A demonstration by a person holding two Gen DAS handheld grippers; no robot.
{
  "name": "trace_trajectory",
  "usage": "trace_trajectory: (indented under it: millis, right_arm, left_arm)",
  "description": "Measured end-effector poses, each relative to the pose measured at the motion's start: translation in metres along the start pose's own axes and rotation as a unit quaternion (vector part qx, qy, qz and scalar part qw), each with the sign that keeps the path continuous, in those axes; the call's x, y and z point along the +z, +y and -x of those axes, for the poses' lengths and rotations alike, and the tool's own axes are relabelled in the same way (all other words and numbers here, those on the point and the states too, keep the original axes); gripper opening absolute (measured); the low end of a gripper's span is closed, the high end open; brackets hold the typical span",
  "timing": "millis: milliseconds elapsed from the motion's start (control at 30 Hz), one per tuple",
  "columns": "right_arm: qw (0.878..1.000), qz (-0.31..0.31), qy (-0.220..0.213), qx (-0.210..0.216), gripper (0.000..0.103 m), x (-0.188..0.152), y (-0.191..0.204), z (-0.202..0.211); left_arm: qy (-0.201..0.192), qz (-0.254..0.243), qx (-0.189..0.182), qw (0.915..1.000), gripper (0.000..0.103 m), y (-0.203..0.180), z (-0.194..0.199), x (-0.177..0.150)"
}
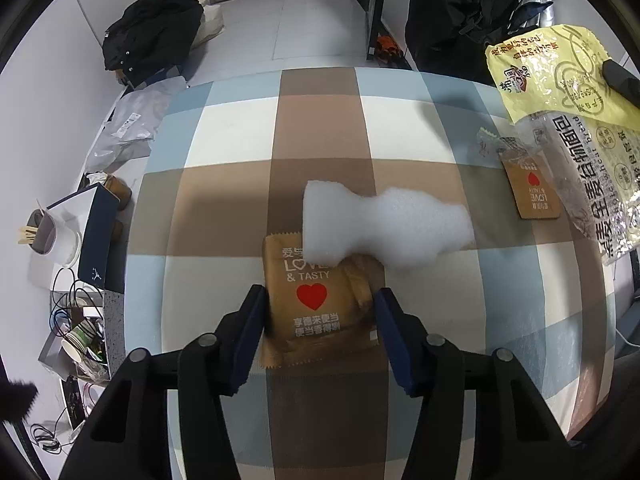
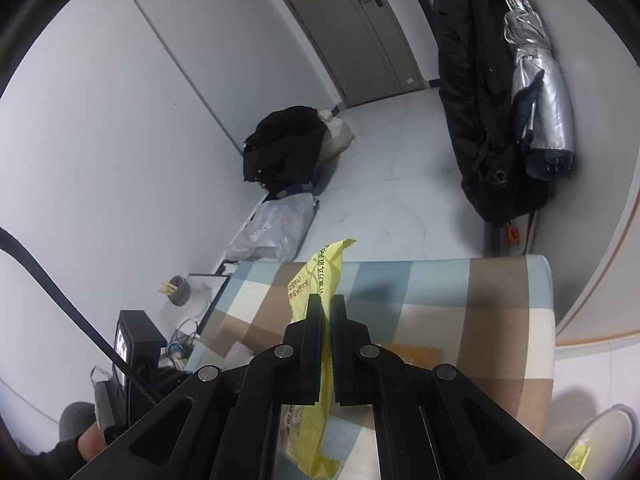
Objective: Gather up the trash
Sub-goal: 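Close the left gripper on the gold LOVE & TASTY packet while the right holds the bag, then carry the bread bag and gold packet over the white bin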
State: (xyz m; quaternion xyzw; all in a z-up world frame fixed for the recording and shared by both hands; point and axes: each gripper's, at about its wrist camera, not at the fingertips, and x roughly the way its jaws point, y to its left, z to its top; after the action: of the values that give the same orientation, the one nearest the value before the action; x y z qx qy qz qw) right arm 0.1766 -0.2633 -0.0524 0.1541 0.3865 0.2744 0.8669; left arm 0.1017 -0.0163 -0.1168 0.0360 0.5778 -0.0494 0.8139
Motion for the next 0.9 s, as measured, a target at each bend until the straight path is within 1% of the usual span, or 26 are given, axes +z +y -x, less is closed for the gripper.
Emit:
trace_trajectory:
  millis: [67, 233, 333, 433, 700, 900]
  right_arm:
    - [1.000, 0.002, -0.001, -0.004, 0.003, -0.002, 0.001, 0.001]
    - [1.000, -0.007, -0.008, -0.009, 0.003, -0.004, 0.002, 0.007]
    - [1.000, -0.010, -0.014, -0.013, 0.003, -0.008, 0.004, 0.011]
    - [1.000, -0.011, -0.017, -0.017, 0.003, -0.012, 0.008, 0.016]
    - [0.999, -0.013, -0.028, -0.030, 0.003, -0.024, 0.019, 0.032]
    - [0.998, -0.028, -0.034, -0.034, 0.004, -0.040, 0.021, 0.045]
  left_arm:
    - [0.000, 0.000, -0.001, 1.0000, 0.047, 0.000, 0.001, -0.002]
    - [0.002, 0.000, -0.006, 1.0000, 0.044, 0.001, 0.003, -0.008]
    - [0.003, -0.002, -0.009, 1.0000, 0.039, 0.001, 0.006, -0.014]
    - [0.010, 0.002, -0.029, 0.9995, 0.038, 0.001, 0.009, -0.019]
    - [0.016, 0.003, -0.060, 0.9980, 0.036, 0.005, 0.013, -0.031]
    - [0.024, -0.004, -0.072, 0.9971, 0.036, 0.004, 0.016, -0.037]
